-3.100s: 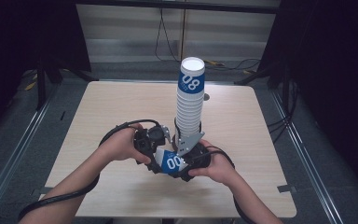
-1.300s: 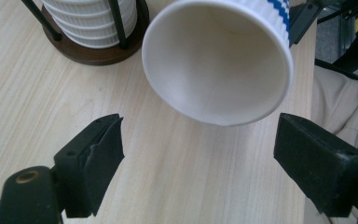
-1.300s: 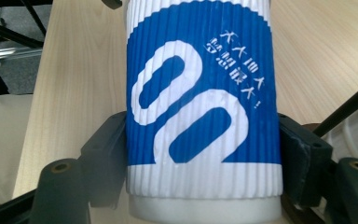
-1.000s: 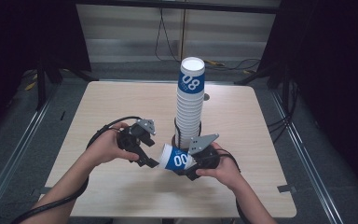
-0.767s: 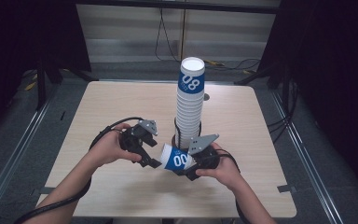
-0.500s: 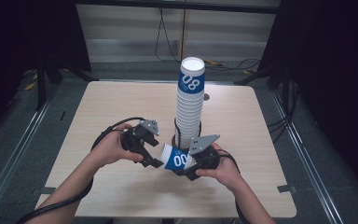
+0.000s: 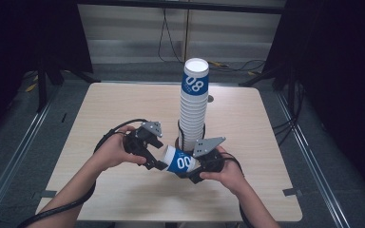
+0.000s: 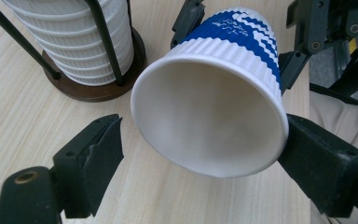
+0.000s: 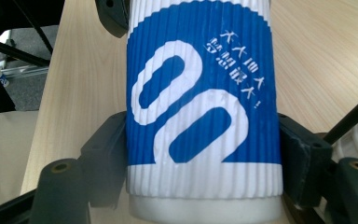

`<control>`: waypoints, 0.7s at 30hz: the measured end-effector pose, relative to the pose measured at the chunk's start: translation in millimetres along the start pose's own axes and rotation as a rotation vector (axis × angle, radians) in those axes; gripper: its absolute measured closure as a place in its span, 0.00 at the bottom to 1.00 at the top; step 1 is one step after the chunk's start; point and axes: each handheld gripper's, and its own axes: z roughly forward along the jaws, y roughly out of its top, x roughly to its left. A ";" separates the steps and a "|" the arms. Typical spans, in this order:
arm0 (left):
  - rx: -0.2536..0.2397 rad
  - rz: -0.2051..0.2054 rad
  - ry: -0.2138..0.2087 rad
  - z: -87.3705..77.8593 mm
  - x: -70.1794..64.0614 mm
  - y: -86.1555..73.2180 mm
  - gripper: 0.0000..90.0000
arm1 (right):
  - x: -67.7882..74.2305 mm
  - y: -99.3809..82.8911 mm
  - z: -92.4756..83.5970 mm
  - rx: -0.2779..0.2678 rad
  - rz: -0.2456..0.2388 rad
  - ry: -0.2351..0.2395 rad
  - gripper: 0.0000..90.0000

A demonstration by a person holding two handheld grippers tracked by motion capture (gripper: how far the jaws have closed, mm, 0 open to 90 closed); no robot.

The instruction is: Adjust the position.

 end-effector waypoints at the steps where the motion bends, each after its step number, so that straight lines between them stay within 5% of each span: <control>1: -0.002 -0.007 -0.001 -0.1 -0.5 0.3 0.17 | 0.2 -0.1 0.0 -0.001 -0.001 0.002 0.31; 16: -0.021 0.003 -0.010 0.0 3.3 3.1 0.09 | 1.6 0.4 -1.0 -0.035 -0.013 0.004 0.31; 21: -0.052 -0.028 -0.033 4.1 3.7 1.4 0.07 | 1.5 0.2 -1.7 -0.047 -0.014 0.006 0.31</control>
